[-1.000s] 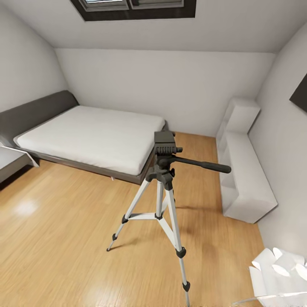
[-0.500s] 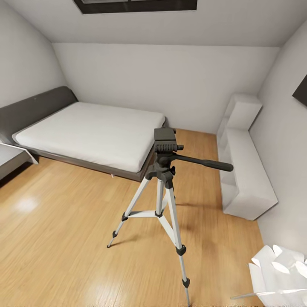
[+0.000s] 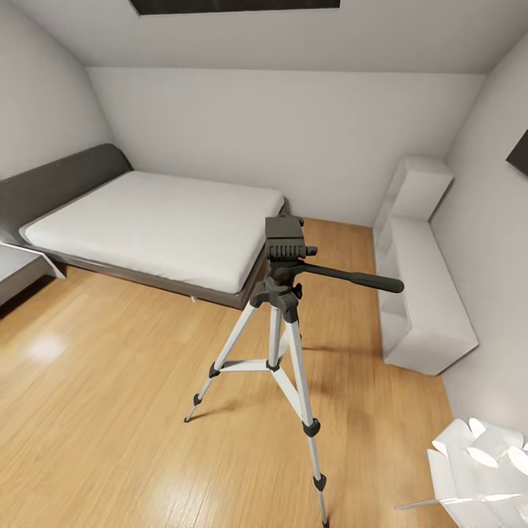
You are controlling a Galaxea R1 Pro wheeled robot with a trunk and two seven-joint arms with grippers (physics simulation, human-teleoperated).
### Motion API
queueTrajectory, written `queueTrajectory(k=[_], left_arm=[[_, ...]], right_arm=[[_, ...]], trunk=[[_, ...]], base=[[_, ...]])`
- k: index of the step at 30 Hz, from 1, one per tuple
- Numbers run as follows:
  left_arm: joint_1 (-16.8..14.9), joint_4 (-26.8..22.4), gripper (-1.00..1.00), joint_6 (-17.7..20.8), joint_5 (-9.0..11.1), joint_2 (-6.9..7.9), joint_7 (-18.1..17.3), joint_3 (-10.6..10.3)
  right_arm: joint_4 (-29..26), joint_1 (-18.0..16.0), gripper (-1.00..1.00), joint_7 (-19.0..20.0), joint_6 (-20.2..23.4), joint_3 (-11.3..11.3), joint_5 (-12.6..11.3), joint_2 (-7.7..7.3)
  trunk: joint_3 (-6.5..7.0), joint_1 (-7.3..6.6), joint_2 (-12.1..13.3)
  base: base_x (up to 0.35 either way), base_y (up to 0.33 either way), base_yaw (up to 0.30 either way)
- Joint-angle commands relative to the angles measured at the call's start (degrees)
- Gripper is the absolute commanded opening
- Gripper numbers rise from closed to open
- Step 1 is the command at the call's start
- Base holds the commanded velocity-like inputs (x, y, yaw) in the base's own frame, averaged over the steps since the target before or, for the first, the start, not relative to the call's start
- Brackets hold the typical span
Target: Attach the digital camera to the camera tripod in the bedroom.
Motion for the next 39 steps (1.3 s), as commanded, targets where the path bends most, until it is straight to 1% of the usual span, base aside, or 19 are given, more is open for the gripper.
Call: queueTrajectory(k=[1,8,9,11,13,16,19,23,30,35,39], left_arm=[[-0.04,0.08,-1.00,-0.16,0.47,0.01,-0.29,-0.47],[-0.04,0.08,-1.00,-0.17,0.47,-0.01,-0.28,-0.47],[-0.04,-0.26,-1.00,-0.49,0.22,0.32,-0.57,-0.81],[-0.01,-0.93,-1.00,-0.52,-0.24,0.96,-0.73,-1.33],[0.01,-1.08,-1.00,-0.52,-0.39,0.89,-0.60,-1.32],[0.04,-1.00,-1.00,-0.52,0.04,0.63,-0.25,-1.37],[0.05,-0.98,-1.00,-0.52,0.09,0.59,-0.21,-1.39],[0.05,-0.98,-1.00,-0.52,0.11,0.57,-0.20,-1.41],[0.05,-0.98,-1.00,-0.52,0.11,0.57,-0.19,-1.36],[0.05,-0.98,-1.00,-0.52,0.12,0.57,-0.15,-1.35],[0.05,-0.98,-1.00,-0.52,0.12,0.57,-0.12,-1.35]], right_arm=[[0.14,-0.06,1.00,-0.20,-0.29,-0.28,0.56,0.00],[0.05,-0.07,1.00,-0.13,-0.35,-0.27,0.63,0.07],[-0.28,-0.40,1.00,0.21,-0.02,-0.61,0.96,-0.26],[-0.93,-1.06,1.00,0.85,0.62,-0.49,1.61,-0.91],[-1.58,-1.05,1.00,1.49,1.26,-0.39,2.03,-1.55],[-2.54,-0.10,1.00,1.52,2.22,-0.09,1.13,-0.56],[-2.50,0.07,1.00,0.56,1.24,-0.03,0.95,0.36],[-1.22,0.12,1.00,-0.67,-0.05,-0.01,0.91,0.47],[0.47,0.13,1.00,-0.75,-2.29,-0.01,0.88,0.51],[0.51,0.13,1.00,-0.76,-2.27,-0.01,0.84,0.53],[0.51,0.13,1.00,-0.77,-2.18,-0.01,0.83,0.54]], trunk=[[-0.09,0.03,-0.09],[-0.10,0.03,-0.09],[-0.10,0.03,-0.09],[-0.10,0.03,-0.09],[-0.10,0.03,-0.09],[-0.10,0.03,-0.09],[-0.10,0.03,-0.09],[-0.10,0.03,-0.09],[-0.10,0.03,-0.09],[-0.10,0.03,-0.09],[-0.10,0.03,-0.09]], base=[[0.000,0.000,0.000],[0.000,0.000,0.000],[0.000,0.000,0.000],[0.000,0.000,0.000],[0.000,0.000,0.000],[0.000,0.000,0.000],[0.000,0.000,0.000],[0.000,0.000,0.000],[-0.116,0.000,0.000],[-0.248,0.000,0.000],[-0.092,0.000,0.000]])
